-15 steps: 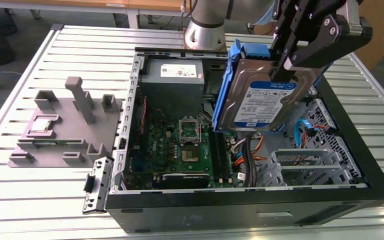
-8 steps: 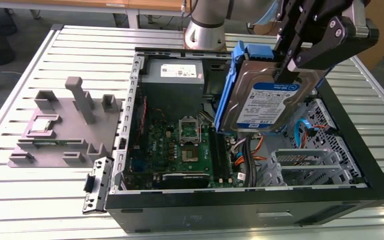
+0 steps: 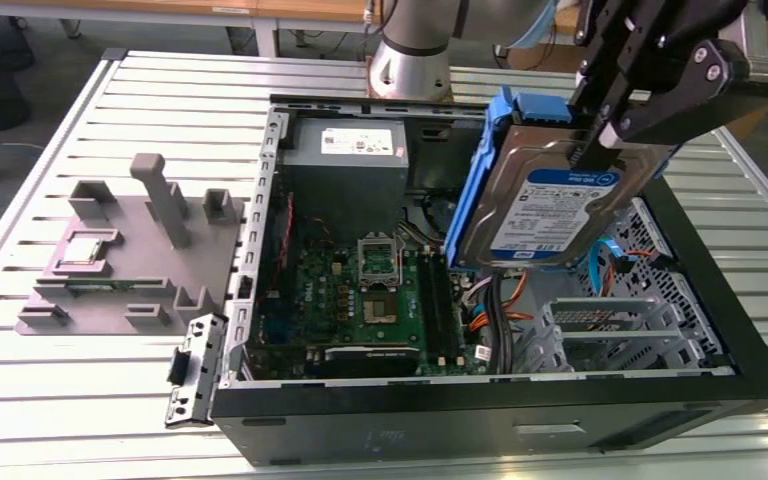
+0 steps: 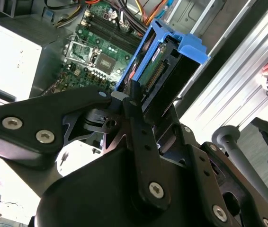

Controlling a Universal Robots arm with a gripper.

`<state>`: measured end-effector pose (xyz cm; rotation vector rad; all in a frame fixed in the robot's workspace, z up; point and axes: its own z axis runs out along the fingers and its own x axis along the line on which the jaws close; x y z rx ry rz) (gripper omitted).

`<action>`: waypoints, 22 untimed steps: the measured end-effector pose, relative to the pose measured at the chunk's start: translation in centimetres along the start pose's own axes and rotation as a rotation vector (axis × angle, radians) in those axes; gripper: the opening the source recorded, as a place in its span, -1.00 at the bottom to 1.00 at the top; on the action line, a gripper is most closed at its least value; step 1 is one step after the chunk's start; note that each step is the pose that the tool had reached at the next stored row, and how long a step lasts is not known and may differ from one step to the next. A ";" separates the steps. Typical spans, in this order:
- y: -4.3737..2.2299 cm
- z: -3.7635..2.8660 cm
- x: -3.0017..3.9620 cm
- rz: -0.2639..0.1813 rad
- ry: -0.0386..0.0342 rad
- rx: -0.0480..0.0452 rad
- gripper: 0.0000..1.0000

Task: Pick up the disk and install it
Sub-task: 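Pick up the disk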

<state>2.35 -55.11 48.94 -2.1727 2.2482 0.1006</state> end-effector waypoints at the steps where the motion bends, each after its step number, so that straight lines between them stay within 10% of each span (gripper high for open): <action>1: -0.21 0.00 0.02 0.000 -0.0001 -0.0003 -0.30; 22: -4.57 -0.11 0.08 0.000 0.0002 -0.0085 -0.30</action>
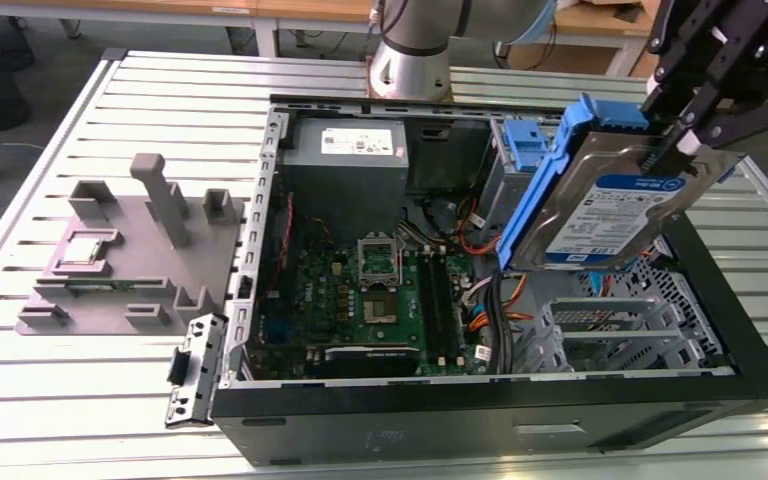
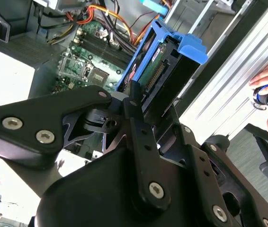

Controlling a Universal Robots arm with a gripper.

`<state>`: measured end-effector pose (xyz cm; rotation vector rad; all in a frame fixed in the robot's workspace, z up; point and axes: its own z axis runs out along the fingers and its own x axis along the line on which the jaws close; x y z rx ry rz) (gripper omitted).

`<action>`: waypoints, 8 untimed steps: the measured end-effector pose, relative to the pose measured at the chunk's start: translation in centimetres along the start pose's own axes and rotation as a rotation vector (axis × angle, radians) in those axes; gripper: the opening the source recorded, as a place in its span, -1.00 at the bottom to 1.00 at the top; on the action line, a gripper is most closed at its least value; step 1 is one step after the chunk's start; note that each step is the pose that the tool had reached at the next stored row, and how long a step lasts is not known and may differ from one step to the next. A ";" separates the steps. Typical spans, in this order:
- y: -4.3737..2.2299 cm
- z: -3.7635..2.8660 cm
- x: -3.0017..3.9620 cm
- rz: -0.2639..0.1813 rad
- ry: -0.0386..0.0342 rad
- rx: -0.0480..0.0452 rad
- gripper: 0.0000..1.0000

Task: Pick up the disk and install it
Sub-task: 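Pick up the disk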

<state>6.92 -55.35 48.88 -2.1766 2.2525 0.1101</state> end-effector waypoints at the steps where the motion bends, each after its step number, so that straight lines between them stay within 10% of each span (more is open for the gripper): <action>1: -0.14 -0.01 0.02 0.000 0.0000 -0.0001 -0.30; 8: -0.33 0.01 0.82 0.000 0.0000 -0.0001 -0.30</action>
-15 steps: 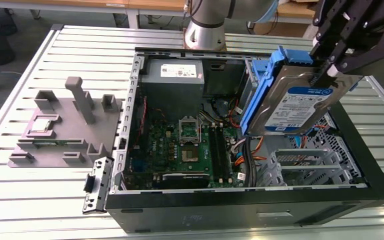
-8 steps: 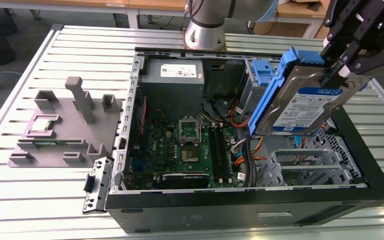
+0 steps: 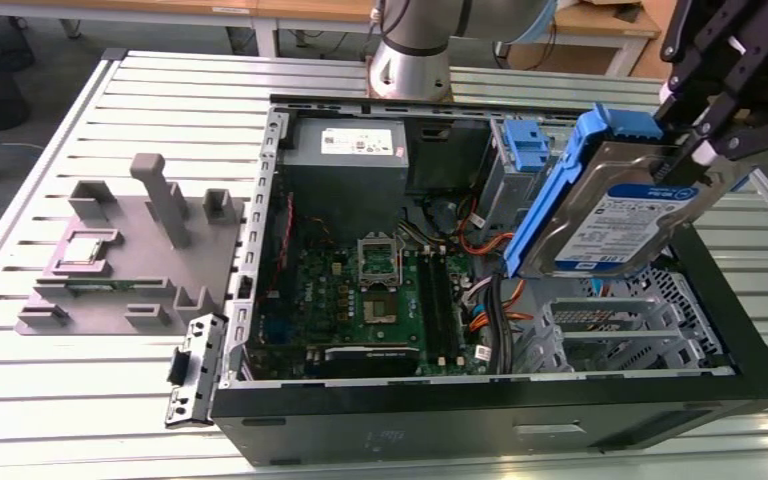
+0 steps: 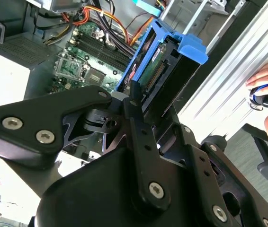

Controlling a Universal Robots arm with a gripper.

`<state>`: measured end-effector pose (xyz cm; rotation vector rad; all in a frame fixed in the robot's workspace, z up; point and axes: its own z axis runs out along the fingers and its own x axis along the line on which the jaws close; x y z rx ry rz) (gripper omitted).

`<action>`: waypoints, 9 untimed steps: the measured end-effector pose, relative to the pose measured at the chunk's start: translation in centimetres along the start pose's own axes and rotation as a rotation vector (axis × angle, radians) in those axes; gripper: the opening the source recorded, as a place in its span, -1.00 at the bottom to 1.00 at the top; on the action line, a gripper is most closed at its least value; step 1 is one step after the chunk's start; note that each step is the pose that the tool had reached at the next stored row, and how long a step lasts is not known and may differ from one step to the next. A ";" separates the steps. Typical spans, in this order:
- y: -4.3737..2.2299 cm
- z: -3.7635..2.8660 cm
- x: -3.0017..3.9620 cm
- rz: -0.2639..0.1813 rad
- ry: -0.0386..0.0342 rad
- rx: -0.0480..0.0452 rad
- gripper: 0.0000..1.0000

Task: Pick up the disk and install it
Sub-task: 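Pick up the disk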

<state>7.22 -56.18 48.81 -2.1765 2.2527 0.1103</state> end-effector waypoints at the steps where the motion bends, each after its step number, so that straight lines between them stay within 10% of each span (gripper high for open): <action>1: -0.01 0.00 0.13 0.000 0.0000 0.0000 -0.30; 9: -0.48 0.09 0.68 0.000 0.0000 0.0000 -0.30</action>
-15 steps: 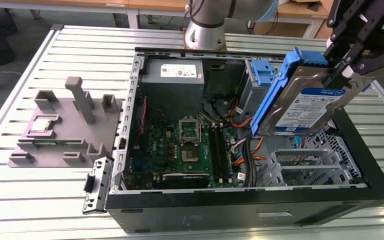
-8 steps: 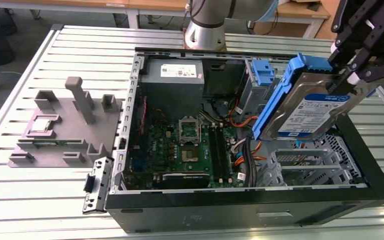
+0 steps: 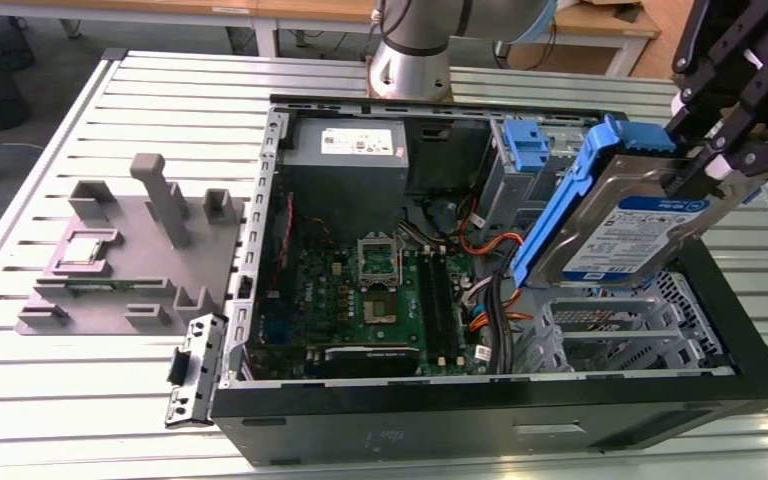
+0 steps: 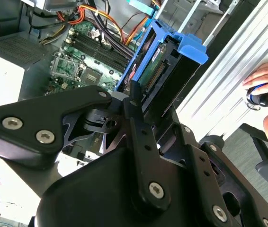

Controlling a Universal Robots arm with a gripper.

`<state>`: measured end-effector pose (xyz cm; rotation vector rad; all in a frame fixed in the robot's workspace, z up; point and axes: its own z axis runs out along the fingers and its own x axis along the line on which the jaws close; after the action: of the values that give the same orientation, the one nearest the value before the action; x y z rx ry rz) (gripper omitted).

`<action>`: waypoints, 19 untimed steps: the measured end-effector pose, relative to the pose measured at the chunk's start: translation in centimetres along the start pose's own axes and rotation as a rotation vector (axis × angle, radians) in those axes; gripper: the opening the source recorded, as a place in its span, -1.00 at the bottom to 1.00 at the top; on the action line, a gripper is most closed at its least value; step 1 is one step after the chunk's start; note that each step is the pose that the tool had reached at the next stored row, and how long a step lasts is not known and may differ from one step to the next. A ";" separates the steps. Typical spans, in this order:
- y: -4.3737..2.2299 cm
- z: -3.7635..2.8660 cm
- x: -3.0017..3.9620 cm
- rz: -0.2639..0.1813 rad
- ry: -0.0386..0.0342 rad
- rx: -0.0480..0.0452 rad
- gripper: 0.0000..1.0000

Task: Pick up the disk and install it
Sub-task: 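Pick up the disk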

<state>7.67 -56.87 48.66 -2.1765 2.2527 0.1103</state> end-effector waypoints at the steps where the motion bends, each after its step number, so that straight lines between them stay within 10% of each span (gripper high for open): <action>1: -0.19 0.00 0.00 0.000 0.0001 0.0000 -0.30; 10: -2.57 -0.03 -0.09 0.000 0.0001 -0.0009 -0.30; 19: -3.40 0.34 -0.05 0.000 0.0002 -0.0008 -0.30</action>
<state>11.05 -56.92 48.17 -2.1769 2.2533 0.1110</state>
